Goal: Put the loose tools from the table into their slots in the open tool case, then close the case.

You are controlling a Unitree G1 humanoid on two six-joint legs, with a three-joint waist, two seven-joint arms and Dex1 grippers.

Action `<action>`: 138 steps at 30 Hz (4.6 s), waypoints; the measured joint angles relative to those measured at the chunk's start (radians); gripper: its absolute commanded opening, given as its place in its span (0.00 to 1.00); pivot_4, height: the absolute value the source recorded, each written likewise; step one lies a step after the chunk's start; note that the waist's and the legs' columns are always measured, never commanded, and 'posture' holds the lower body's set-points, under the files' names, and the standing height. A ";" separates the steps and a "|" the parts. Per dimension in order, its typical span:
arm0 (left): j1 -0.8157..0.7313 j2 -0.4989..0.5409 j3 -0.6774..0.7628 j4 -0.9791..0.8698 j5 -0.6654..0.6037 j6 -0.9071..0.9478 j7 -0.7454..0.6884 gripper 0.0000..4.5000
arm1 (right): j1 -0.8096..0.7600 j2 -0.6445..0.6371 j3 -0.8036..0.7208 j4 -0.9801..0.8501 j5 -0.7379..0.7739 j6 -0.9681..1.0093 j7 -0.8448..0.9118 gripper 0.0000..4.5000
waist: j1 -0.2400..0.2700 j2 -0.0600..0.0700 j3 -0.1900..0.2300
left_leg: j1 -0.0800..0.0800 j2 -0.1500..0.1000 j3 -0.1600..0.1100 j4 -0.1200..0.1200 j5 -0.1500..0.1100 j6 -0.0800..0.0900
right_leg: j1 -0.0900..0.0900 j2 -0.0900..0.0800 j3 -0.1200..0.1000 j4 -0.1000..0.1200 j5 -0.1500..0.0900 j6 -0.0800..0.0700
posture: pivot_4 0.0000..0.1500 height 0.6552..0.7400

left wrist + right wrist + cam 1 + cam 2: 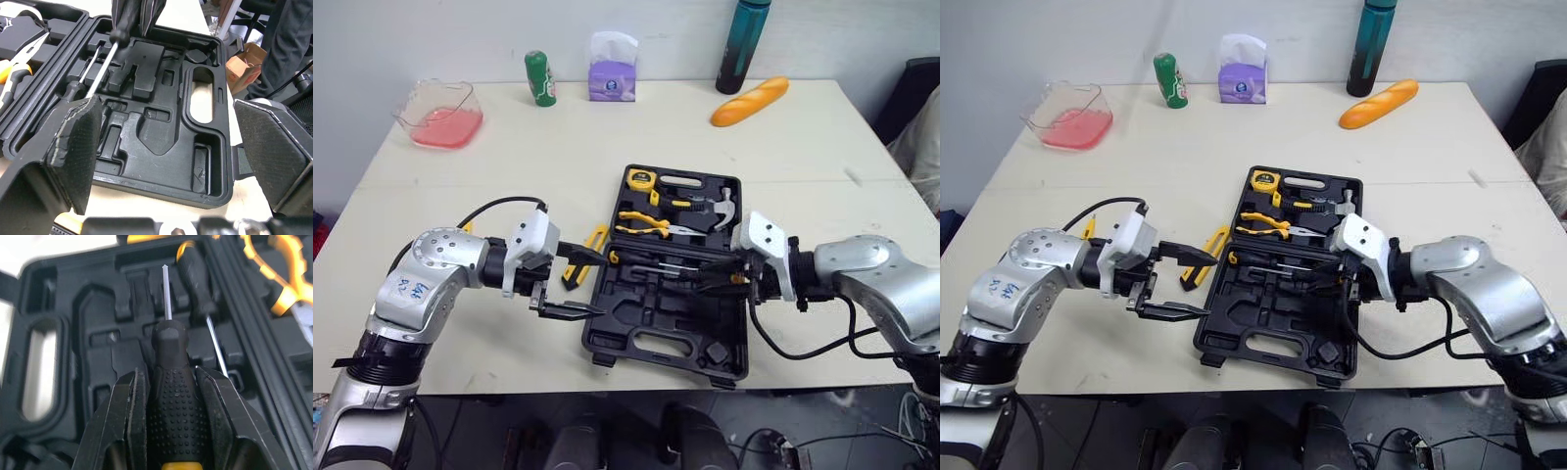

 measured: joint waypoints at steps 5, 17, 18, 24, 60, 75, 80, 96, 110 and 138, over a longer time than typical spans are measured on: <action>-0.007 -0.003 -0.002 0.000 0.001 0.000 0.002 1.00 | -0.030 0.005 0.055 0.074 -0.085 -0.087 0.044 0.24 | 0.005 0.000 0.000 | 0.000 0.000 0.000 0.000 0.000 0.000 | 0.000 0.000 -0.001 0.000 0.000 0.000 | 1.00 0.91; -0.015 -0.021 -0.007 0.007 0.018 -0.023 0.006 1.00 | -0.063 0.043 0.078 0.121 -0.168 -0.123 0.081 0.62 | 0.008 0.000 0.000 | 0.000 0.000 0.000 0.001 0.000 -0.001 | 0.000 0.000 -0.008 0.001 0.000 0.000 | 1.00 0.91; -0.015 -0.023 -0.007 0.007 0.018 -0.023 0.007 1.00 | -0.063 0.043 0.078 0.120 -0.167 -0.115 0.085 0.74 | 0.008 0.000 0.000 | 0.000 0.000 0.000 0.001 0.000 -0.001 | 0.000 0.000 -0.008 0.001 0.000 0.000 | 1.00 0.91; -0.015 -0.040 -0.011 0.007 0.018 -0.023 0.009 1.00 | -0.061 0.046 0.022 0.099 -0.139 -0.086 0.090 0.98 | 0.009 0.000 0.000 | 0.000 0.000 -0.001 0.001 0.000 -0.001 | 0.000 0.000 -0.009 0.001 0.000 0.000 | 1.00 0.91; -0.068 -0.084 -0.057 0.074 0.056 -0.048 -0.003 1.00 | 0.105 0.242 -0.037 0.200 -0.195 -0.278 -0.024 0.00 | 0.013 -0.015 -0.016 | 0.015 0.000 -0.016 -0.001 -0.002 -0.004 | 0.023 -0.010 -0.013 -0.005 -0.002 -0.004 | 1.00 0.91; 0.488 0.070 0.565 0.093 -0.100 0.201 0.262 1.00 | 0.535 0.032 -0.838 -0.002 0.107 0.133 -0.124 0.78 | 0.012 0.002 -0.001 | 0.012 0.002 -0.012 -0.003 -0.003 -0.004 | 0.018 -0.010 -0.012 -0.004 -0.003 -0.005 | 1.00 0.91; 0.525 0.088 0.748 0.232 -0.063 0.156 0.382 1.00 | 0.663 -0.028 -0.995 0.059 0.069 0.098 -0.126 0.99 | 0.014 0.002 -0.001 | 0.013 0.001 -0.011 -0.004 -0.005 -0.004 | 0.017 -0.013 -0.012 -0.006 -0.003 -0.005 | 1.00 0.91; 0.480 0.084 0.760 0.414 0.042 0.063 0.588 1.00 | 0.722 -0.069 -1.066 0.213 -0.058 -0.038 -0.196 0.99 | 0.009 0.001 0.000 | 0.014 0.001 -0.005 -0.010 -0.007 -0.010 | 0.010 -0.015 -0.006 -0.004 -0.003 -0.005 | 1.00 0.91; 0.178 -0.029 0.481 0.175 0.092 0.491 0.959 1.00 | 0.391 -0.066 -0.681 -0.327 0.402 0.198 -0.154 0.99 | 0.011 -0.003 0.002 | 0.011 0.001 -0.004 -0.011 -0.003 -0.006 | 0.007 -0.011 -0.006 -0.002 -0.003 -0.005 | 1.00 0.91; 0.043 0.003 0.277 0.353 0.229 0.325 0.788 0.13 | -0.006 0.104 -0.263 -0.268 0.412 0.174 -0.174 1.00 | 0.009 -0.006 0.001 | 0.007 0.001 -0.002 -0.009 0.000 -0.008 | 0.002 -0.003 -0.002 0.001 -0.003 -0.005 | 1.00 0.91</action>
